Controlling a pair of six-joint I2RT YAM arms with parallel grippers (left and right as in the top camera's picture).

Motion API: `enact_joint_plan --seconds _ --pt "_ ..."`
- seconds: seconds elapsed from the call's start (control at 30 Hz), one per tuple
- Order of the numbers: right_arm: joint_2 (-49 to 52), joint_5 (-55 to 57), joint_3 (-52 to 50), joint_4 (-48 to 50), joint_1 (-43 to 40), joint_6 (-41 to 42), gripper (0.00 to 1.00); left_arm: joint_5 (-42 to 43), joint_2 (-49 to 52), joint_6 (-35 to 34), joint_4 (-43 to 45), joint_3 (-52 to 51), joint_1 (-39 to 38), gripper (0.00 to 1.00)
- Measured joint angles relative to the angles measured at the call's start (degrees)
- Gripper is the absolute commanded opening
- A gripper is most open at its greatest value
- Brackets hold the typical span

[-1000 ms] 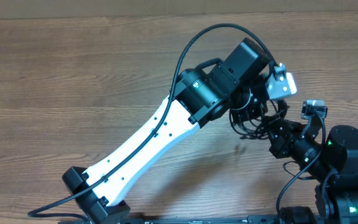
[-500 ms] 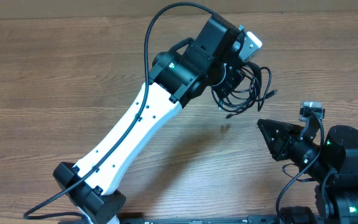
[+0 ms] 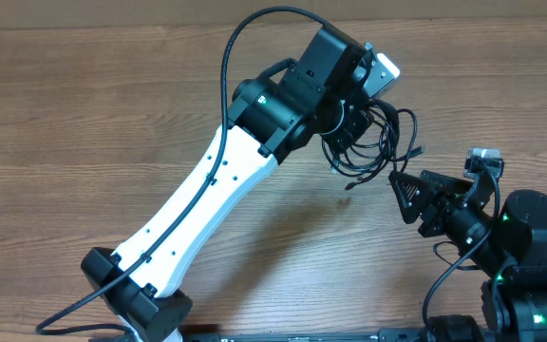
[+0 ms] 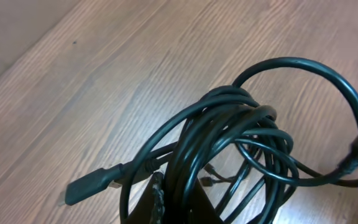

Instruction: Untangle cables

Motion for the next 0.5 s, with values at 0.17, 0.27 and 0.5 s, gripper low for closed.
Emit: enact_joint_plan --seconds 0.17,0.27,0.5 --pt "0.00 0.02 0.00 -3.13 0.00 -4.92 0.51 5.27 0.00 -0.70 1.49 0.00 0.00 0.04" --pt "0.00 0.24 0.00 -3.32 0.00 -8.59 0.38 8.68 0.00 -1.36 1.70 0.00 0.00 0.04" --pt "0.00 6.19 -0.02 -3.67 0.00 -12.44 0.09 12.20 -0.07 -1.81 0.00 0.00 0.39 0.04"
